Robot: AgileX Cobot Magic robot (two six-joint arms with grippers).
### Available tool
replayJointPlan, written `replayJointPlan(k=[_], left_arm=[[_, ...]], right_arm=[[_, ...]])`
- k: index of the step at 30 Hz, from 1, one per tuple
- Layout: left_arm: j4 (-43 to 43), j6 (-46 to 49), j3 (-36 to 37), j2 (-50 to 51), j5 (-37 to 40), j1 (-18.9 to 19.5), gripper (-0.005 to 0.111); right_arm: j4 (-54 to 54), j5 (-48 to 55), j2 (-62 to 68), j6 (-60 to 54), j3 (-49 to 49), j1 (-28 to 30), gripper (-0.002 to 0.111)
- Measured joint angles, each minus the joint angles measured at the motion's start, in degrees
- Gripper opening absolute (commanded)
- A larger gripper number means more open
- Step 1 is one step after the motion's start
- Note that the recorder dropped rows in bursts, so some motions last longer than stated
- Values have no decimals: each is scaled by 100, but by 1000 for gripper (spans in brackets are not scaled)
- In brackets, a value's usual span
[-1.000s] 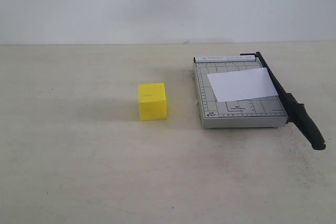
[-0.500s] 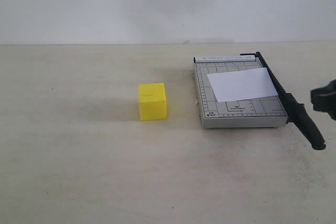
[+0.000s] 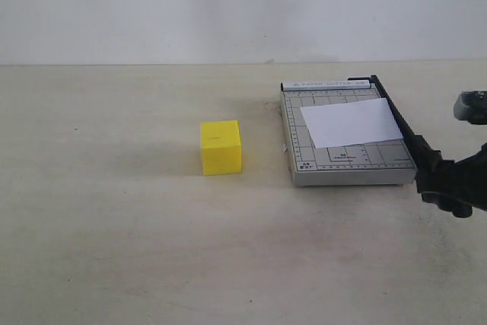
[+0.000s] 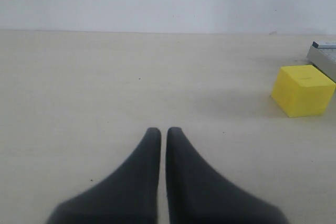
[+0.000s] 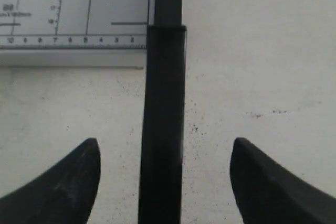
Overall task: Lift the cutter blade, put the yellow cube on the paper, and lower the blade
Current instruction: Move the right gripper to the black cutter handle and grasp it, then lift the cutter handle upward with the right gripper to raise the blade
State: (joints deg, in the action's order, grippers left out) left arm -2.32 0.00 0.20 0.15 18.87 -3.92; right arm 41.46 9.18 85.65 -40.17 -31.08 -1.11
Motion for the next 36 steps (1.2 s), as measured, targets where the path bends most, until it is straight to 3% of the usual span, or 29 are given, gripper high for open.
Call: replayJointPlan(k=[13, 15, 21, 36], left_arm=[[0, 0, 0, 0, 0, 0, 5], [0, 0, 0, 0, 0, 0, 5], [0, 0, 0, 0, 0, 0, 5], [0, 0, 0, 0, 0, 0, 5]], right_arm=[[0, -277, 266, 50, 0, 0, 63], [0, -277, 278, 79, 0, 0, 51], [10, -72, 299, 136, -13, -13, -1], [-131, 657, -154, 241, -411, 41, 0]])
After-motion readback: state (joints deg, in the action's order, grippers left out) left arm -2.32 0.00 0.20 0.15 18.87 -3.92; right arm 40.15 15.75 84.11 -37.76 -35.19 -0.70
